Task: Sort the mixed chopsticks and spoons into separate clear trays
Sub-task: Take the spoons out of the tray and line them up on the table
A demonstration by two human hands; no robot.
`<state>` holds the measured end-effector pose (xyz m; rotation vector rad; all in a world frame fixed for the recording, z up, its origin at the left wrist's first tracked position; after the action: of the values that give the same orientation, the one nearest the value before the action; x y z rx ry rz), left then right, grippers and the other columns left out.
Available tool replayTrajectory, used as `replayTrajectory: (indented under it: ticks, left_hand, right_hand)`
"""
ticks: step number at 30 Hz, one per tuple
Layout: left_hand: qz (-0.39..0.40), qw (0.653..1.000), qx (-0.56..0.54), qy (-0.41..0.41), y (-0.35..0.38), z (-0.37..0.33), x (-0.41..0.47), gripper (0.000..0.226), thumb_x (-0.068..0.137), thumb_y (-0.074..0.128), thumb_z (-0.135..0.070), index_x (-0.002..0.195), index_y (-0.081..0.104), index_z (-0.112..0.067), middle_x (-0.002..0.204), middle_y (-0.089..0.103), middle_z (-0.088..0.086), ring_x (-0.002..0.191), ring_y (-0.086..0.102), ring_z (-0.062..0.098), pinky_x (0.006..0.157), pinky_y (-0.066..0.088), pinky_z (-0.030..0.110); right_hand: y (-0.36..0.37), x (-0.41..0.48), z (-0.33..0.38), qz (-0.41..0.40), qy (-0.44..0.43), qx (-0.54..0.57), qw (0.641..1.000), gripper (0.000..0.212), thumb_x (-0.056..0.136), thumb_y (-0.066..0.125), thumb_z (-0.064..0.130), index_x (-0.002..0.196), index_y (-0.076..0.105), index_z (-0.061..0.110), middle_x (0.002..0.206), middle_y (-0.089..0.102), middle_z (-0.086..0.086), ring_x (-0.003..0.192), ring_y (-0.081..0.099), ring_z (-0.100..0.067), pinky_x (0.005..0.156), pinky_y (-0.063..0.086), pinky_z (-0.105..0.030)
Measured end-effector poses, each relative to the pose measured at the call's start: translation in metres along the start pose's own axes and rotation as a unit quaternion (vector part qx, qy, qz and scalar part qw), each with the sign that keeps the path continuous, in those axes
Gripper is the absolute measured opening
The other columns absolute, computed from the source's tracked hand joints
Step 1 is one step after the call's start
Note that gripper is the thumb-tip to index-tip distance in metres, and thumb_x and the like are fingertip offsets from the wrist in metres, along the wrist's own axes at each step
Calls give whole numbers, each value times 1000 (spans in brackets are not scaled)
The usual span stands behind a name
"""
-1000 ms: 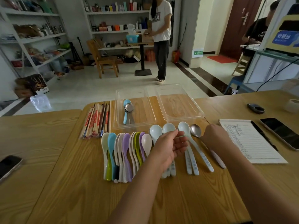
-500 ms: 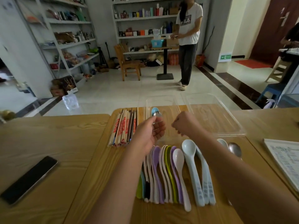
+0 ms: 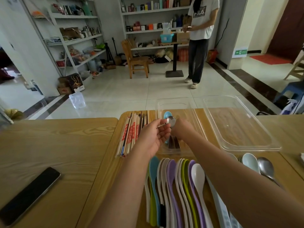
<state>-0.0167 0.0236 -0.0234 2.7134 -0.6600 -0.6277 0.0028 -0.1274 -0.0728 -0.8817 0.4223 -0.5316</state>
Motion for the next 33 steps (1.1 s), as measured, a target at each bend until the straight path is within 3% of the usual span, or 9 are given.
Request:
replayTrajectory:
  ticks: [5,11,17,20,24,27,30,33]
  left_hand:
    - [0,1000,1,-5,-1,1,4,27,103,47,-24,113,64,-5,89,70,8,80,66,17,72,55,27]
    - [1,1000,13,-7,2,1,2,26,104,45,-24,111,64,-7,93,70,9,84,67,19,79,55,30]
    - [10,1000,15,18,5,-3,-15,27,104,44,-25,109,64,-8,91,71,8,82,66,18,76,54,29]
    - [27,999,3,27,18,-4,-29,27,103,45,-24,109,65,-7,91,71,8,82,66,18,77,54,29]
    - [78,996,-33,9,48,14,-58,25,103,45,-24,104,65,-9,87,71,7,78,65,17,73,52,29]
    - [121,992,-38,-10,75,37,-78,26,104,44,-24,96,64,-10,82,70,6,75,64,17,70,52,28]
    - [153,988,-23,-27,103,64,-96,26,104,44,-25,93,64,-11,79,70,5,70,65,15,65,53,25]
    - [173,984,-3,-53,126,90,-111,26,104,44,-25,93,63,-10,80,70,6,70,65,16,64,53,25]
  right_hand:
    - [2,8,-3,38,34,-3,999,16,97,53,23,102,57,8,74,56,-2,59,54,-12,46,41,-23]
    - [-4,9,-7,65,65,47,995,12,92,59,15,85,56,6,69,56,-5,53,51,-13,43,39,-22]
    - [-37,-2,-4,65,64,141,986,15,89,60,1,102,63,-6,72,55,-12,55,50,-18,46,41,-24]
    - [-70,-18,-9,41,53,176,982,15,88,63,-2,101,63,-10,66,53,-13,47,46,-17,39,37,-22]
    - [-123,-59,-40,5,42,205,978,5,89,64,5,91,64,1,62,51,-9,47,44,-15,42,35,-23]
    - [-155,-95,-83,-15,43,215,976,11,89,67,11,81,67,4,68,56,-9,53,48,-17,49,39,-26]
    - [-176,-134,-130,-37,44,202,978,8,90,66,11,84,66,15,73,61,0,62,56,-13,56,46,-26]
    - [-187,-163,-173,-62,67,186,978,4,89,66,11,90,70,12,72,62,0,60,55,-12,55,45,-27]
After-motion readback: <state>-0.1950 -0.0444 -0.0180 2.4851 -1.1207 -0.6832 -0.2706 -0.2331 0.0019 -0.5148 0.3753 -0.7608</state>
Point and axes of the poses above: each hand's wrist, its own x-axis towards the middle knuckle, its own y-axis out of the palm, z = x × y, the point moved 1 cm from there along x, towards the middle knuckle
